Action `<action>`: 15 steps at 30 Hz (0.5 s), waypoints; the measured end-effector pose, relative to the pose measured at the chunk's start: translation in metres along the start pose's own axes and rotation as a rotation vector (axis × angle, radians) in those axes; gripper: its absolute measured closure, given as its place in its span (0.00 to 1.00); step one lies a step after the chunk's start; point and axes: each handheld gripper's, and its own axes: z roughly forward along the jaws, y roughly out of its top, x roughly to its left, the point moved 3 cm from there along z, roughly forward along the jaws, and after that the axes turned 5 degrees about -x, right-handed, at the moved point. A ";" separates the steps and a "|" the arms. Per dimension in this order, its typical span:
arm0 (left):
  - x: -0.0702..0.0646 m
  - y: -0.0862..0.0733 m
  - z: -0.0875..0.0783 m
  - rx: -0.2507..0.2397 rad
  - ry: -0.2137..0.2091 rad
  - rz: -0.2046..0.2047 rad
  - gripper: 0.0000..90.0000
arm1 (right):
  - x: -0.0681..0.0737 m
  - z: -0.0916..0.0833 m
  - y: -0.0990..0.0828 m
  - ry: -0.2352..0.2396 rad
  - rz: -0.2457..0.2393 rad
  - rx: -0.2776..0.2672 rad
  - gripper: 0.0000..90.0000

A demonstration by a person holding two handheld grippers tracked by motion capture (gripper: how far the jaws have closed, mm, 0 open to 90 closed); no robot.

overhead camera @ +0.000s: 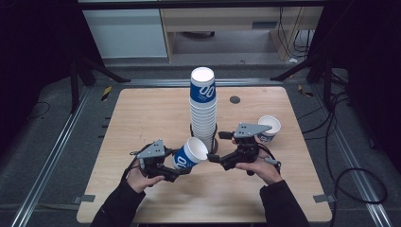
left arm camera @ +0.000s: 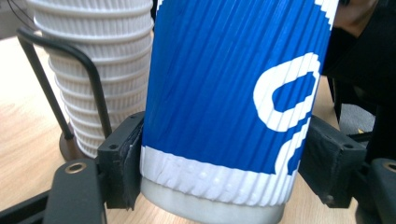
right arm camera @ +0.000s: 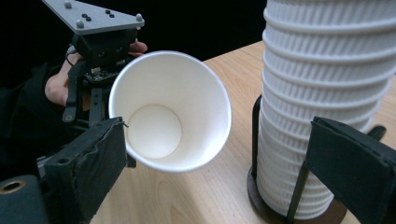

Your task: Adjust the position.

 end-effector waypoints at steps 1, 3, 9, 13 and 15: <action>-0.001 0.000 0.000 -0.007 -0.001 0.000 0.27 | 0.000 -0.002 -0.002 -0.004 0.006 -0.010 0.06; -0.004 0.001 0.002 -0.019 -0.008 0.003 0.27 | 0.001 -0.006 -0.006 0.004 0.022 -0.020 0.06; -0.009 0.005 0.004 -0.047 -0.005 0.017 0.27 | 0.007 -0.004 -0.014 0.024 0.036 -0.009 0.06; -0.010 0.005 0.006 -0.052 -0.005 0.018 0.27 | 0.011 0.002 -0.015 0.049 0.042 -0.012 0.06; -0.011 0.004 0.008 -0.054 -0.006 0.019 0.27 | 0.013 0.006 -0.015 0.061 0.044 -0.014 0.06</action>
